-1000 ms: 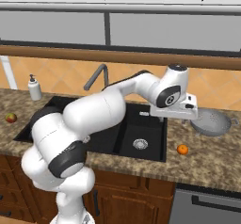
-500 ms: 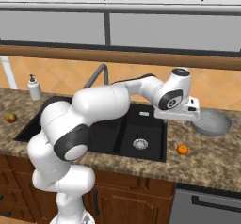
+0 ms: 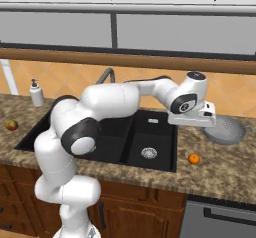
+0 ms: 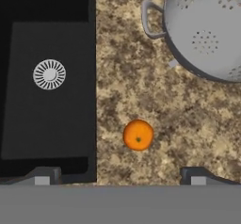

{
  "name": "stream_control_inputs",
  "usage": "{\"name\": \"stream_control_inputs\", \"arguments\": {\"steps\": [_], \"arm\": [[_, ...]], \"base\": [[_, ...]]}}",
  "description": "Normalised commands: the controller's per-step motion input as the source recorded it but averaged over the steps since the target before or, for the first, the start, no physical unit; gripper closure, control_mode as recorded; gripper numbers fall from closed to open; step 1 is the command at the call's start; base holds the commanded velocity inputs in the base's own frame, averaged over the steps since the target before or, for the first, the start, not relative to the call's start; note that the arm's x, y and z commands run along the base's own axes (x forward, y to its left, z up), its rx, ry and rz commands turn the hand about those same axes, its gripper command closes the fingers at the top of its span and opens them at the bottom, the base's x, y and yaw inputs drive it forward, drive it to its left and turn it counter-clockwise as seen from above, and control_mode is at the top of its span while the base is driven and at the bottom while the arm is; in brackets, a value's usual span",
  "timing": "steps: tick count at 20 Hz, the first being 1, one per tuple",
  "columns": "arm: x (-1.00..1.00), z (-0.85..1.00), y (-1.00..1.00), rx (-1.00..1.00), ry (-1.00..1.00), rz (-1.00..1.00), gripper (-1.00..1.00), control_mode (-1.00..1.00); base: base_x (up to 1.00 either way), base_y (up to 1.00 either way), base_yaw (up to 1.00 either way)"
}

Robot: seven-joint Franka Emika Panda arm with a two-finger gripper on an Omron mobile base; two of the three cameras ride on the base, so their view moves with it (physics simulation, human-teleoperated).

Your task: Put the colander in the sink, put the apple, tangerine in the colander, and turn on the sink faucet and pour water over the colander.

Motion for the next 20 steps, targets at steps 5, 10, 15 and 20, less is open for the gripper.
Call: {"name": "stream_control_inputs", "arguments": {"steps": [5,10,15,20], "arm": [[0.00,-0.02,-0.08,0.00,0.01,0.03,-1.00,-1.00],[0.15,-0.13,-0.14,0.00,0.00,0.02,-1.00,-1.00],[0.28,-0.16,-0.12,0.00,0.01,0.02,-1.00,-1.00],[0.16,-0.15,-0.02,0.00,0.01,0.04,-1.00,-1.00]], "base": [[0.00,0.00,0.00],[0.00,0.00,0.00],[0.00,0.00,0.00],[0.00,0.00,0.00]]}}
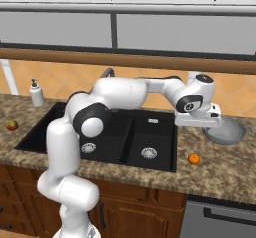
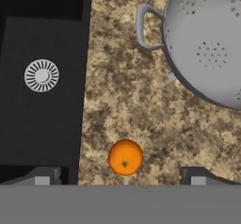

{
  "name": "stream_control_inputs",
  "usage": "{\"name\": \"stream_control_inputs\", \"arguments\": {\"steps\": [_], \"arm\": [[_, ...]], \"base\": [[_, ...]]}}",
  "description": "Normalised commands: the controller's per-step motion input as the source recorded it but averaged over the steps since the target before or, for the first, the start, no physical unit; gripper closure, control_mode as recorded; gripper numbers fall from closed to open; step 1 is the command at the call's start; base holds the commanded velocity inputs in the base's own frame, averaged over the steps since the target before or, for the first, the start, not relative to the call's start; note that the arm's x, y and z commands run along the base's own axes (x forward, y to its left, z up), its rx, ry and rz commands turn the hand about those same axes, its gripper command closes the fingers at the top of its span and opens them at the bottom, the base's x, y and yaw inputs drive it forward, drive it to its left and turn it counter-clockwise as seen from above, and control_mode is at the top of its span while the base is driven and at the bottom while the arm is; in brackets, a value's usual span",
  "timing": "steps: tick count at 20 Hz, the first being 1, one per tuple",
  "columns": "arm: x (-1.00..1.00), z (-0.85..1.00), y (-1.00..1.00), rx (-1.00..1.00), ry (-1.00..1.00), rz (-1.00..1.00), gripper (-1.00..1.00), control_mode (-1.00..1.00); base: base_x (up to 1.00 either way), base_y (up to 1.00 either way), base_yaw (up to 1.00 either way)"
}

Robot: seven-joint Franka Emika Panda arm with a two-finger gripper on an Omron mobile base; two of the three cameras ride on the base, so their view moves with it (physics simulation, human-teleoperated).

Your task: Put the colander in the sink, put the apple, tangerine in the colander, and turn on the sink faucet and pour water over the colander.

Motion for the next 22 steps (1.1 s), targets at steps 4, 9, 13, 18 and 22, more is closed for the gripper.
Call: {"name": "stream_control_inputs", "arguments": {"steps": [4,9,13,18,22], "arm": [[0.28,-0.08,0.00,0.00,0.02,0.04,-1.00,-1.00],[0.30,-0.17,0.00,0.00,0.00,0.03,-1.00,-1.00],[0.38,-0.26,-0.04,0.00,0.00,0.00,-1.00,-1.00],[0.28,-0.18,-0.12,0.00,0.00,0.01,-1.00,-1.00],[0.18,-0.11,-0.29,0.00,0.00,0.01,-1.00,-1.00]], "base": [[0.00,0.00,0.00],[0.00,0.00,0.00],[0.00,0.00,0.00],[0.00,0.00,0.00],[0.00,0.00,0.00]]}}
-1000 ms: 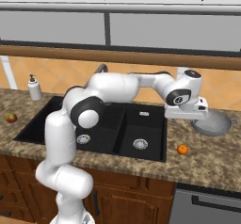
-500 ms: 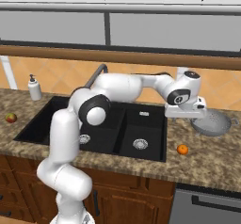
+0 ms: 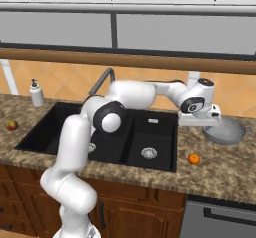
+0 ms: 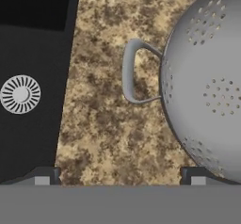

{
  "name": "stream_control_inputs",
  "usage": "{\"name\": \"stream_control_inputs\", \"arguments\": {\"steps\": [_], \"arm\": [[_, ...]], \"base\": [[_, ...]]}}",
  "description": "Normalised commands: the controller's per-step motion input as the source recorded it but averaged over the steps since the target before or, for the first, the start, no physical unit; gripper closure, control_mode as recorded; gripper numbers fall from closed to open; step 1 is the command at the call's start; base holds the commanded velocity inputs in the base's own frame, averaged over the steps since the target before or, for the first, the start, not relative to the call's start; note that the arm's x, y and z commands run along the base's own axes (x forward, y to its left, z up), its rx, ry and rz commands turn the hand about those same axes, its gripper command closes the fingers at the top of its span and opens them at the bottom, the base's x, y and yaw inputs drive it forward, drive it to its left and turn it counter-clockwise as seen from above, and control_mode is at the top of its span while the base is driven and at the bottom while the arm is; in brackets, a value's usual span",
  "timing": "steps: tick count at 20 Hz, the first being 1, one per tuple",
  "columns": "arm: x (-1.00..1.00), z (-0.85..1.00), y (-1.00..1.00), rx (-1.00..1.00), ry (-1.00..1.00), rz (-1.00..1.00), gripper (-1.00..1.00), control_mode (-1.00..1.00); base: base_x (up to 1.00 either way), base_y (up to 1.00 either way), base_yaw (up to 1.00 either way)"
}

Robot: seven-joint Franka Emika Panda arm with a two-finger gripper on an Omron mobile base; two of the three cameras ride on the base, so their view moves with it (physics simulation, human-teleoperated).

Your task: Put the colander in the sink, put the apple, tangerine in the colander, and turn on the sink faucet and pour water over the colander.

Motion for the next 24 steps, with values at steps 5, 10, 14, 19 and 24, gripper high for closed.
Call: {"name": "stream_control_inputs", "arguments": {"steps": [5,10,14,19,24], "arm": [[0.12,-0.10,-0.28,0.00,0.00,0.01,-1.00,-1.00],[0.10,-0.15,-0.13,0.00,0.00,0.00,-1.00,-1.00],[0.00,-0.18,0.00,0.00,0.00,0.00,-1.00,-1.00],[0.00,-0.19,0.00,0.00,0.00,0.00,-1.00,-1.00],[0.10,-0.14,0.00,0.00,0.00,0.00,-1.00,-1.00]], "base": [[0.00,0.00,0.00],[0.00,0.00,0.00],[0.00,0.00,0.00],[0.00,0.00,0.00],[0.00,0.00,0.00]]}}
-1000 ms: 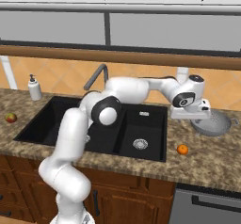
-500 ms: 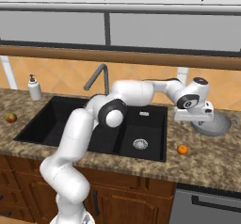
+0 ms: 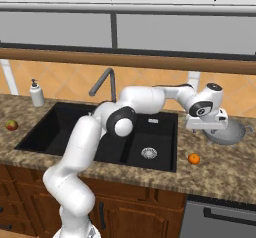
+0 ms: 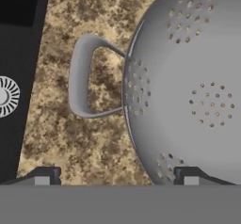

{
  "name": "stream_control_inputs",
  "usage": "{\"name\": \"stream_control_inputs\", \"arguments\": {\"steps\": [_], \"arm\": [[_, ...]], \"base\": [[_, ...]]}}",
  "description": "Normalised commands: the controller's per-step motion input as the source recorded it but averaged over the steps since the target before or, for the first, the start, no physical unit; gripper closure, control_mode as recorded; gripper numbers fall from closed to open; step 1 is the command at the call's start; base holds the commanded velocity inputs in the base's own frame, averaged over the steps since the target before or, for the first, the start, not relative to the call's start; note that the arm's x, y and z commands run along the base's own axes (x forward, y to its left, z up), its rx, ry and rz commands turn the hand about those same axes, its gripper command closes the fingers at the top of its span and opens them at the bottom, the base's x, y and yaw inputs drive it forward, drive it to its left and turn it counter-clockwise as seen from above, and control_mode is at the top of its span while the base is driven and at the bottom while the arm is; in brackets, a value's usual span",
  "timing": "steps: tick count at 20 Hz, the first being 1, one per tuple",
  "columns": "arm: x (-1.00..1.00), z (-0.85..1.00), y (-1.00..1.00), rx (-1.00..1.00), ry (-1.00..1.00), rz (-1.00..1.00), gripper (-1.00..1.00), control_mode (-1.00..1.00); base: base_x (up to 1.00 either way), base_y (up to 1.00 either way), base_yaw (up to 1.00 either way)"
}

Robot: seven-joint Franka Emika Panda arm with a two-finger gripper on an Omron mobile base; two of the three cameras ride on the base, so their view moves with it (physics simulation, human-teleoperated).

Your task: Put the colander in the sink, put the apple, tangerine in the colander, and turn on the sink faucet and pour water over the colander.

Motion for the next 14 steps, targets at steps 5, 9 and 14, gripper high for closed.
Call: {"name": "stream_control_inputs", "arguments": {"steps": [5,9,14], "arm": [[0.12,-0.01,-0.01,0.00,0.00,0.00,-1.00,-1.00],[0.06,0.00,-0.03,0.00,-0.01,0.00,-1.00,-1.00],[0.23,0.00,-0.13,0.00,0.00,0.02,-1.00,-1.00]], "base": [[0.00,0.00,0.00],[0.00,0.00,0.00],[0.00,0.00,0.00]]}}
